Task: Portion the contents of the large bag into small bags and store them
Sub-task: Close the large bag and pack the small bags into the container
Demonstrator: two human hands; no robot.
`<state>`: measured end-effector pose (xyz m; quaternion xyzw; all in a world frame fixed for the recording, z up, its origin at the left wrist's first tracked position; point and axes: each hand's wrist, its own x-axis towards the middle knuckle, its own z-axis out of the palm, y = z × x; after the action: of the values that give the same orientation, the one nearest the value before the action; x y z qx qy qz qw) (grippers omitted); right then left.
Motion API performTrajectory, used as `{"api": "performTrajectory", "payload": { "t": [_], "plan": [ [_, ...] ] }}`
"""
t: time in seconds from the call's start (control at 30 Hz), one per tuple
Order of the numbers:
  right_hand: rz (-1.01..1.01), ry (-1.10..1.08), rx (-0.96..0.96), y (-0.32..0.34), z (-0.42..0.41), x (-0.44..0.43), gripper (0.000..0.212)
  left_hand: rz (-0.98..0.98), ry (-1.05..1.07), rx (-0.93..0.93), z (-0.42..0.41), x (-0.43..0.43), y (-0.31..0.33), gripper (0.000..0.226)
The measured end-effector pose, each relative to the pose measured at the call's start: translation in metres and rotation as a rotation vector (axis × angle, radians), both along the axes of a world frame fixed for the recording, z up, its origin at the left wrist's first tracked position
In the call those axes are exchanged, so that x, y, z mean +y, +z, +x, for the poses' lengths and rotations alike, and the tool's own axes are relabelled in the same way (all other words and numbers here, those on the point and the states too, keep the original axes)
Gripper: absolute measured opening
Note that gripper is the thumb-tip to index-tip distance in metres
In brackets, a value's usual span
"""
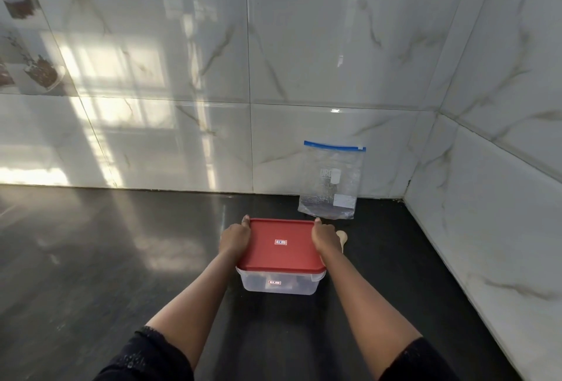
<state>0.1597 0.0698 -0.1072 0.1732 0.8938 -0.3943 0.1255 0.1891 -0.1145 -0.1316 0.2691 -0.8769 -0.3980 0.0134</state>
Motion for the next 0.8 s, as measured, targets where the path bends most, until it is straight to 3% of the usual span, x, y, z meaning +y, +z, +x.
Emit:
{"api": "performTrajectory", "payload": {
  "t": [0.37, 0.63, 0.8],
  "plan": [
    [-0.32, -0.02, -0.063, -0.005, -0.002, 0.002, 0.061, 0.154, -0.077, -0.087, -0.008, -0.005, 0.002, 0.059],
    [-0.317, 0.039, -0.047, -0.009, -0.012, -0.006, 0.06, -0.068, 0.019, -0.09, -0.007, -0.01, 0.01, 0.054],
    [-0.112, -0.021, -0.021, -0.014, 0.004, -0.012, 0.072, -0.145, 0.068, -0.136, -0.006, -0.007, 0.015, 0.056]
  ]
}}
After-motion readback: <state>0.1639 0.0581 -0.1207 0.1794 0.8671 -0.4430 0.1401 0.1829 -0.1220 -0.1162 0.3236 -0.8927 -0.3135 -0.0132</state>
